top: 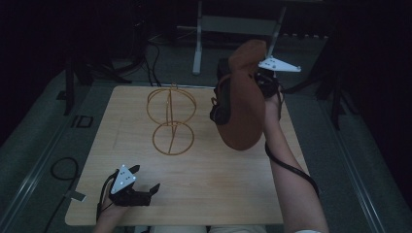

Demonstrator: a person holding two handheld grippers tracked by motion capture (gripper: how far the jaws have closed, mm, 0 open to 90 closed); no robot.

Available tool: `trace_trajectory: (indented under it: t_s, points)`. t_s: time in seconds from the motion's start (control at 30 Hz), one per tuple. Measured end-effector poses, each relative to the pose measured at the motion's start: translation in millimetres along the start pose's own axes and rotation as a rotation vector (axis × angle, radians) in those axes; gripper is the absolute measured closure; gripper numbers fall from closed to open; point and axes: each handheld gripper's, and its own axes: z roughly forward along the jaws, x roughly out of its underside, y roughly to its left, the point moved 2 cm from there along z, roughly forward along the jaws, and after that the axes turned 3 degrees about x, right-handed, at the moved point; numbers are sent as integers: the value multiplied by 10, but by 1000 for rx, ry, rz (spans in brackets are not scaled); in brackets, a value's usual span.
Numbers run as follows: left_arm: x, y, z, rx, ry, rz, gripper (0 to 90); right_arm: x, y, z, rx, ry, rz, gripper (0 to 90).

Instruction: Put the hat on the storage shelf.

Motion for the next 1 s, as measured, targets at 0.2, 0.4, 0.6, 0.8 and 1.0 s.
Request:
trace_trajectory:
  t_s: [0.2,0.4,0.6,0.8,1.0]
  points:
    - [11,14,-89,-17,-40,-7,24,-177,129,354,8,12,-35,875]
    - [33,33,-97,-6,-50,-12,25,-295,448,761,12,82,-127,872]
    - [28,57,-121,-10,-65,-13,25,-302,761,1063,-63,161,-159,862]
    - [41,86,-133,-8,-68,-26,25,-223,1041,1277,-135,241,-192,847]
    - [38,105,-138,-4,-79,-45,26,-161,1178,1393,-163,274,-178,828]
